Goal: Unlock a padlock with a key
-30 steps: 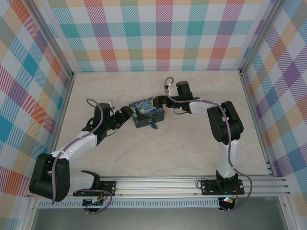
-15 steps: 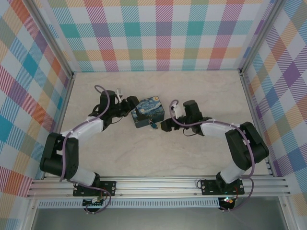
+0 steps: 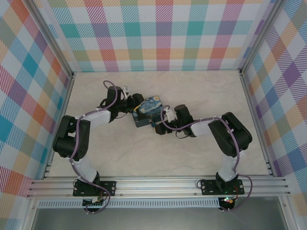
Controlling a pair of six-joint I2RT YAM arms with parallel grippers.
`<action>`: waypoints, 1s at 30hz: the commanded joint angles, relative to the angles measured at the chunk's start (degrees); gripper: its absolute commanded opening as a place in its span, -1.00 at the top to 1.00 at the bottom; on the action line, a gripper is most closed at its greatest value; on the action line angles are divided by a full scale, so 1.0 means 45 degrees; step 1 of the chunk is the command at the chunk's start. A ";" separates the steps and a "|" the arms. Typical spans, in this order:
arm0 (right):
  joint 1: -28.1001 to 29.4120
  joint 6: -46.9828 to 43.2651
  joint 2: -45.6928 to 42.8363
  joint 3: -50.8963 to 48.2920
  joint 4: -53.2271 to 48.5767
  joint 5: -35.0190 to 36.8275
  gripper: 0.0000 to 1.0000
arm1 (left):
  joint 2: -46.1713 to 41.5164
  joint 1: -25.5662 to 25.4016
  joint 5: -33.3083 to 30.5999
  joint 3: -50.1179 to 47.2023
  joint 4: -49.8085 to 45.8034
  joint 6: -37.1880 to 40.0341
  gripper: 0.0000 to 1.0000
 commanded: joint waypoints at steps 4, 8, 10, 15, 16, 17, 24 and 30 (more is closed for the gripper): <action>0.0142 0.0133 0.0789 0.0272 0.1049 -0.0114 -0.30 | 0.0587 -0.0055 0.0104 0.0137 0.0011 0.0383 -0.23; 0.0148 0.0181 0.0971 0.0290 0.1193 -0.0031 -0.20 | 0.0684 -0.0045 0.0127 0.0087 0.0006 0.0347 -0.22; 0.0192 0.0160 0.1081 0.0379 0.1198 -0.0100 -0.16 | 0.0649 -0.0045 0.0086 0.0033 0.0025 0.0338 -0.22; 0.0383 0.0111 0.1269 0.0405 0.1329 0.0076 -0.06 | 0.0561 -0.0053 0.0015 -0.0053 0.0030 0.0310 -0.22; 0.0411 0.0108 0.1298 0.0374 0.1372 0.0127 -0.03 | 0.0571 -0.0058 0.0020 -0.0068 0.0027 0.0298 -0.22; 0.0450 0.0080 0.1308 0.0378 0.1366 0.0209 0.00 | 0.0566 -0.0062 0.0005 -0.0062 0.0024 0.0276 -0.22; 0.0653 0.0077 0.1467 0.0401 0.1515 0.0417 0.26 | 0.0512 -0.0065 -0.0099 -0.0061 -0.0089 0.0311 -0.22; 0.0715 0.0154 0.1374 0.0243 0.1753 0.0625 0.51 | 0.0354 -0.0065 -0.0355 -0.0314 -0.0170 0.0408 -0.21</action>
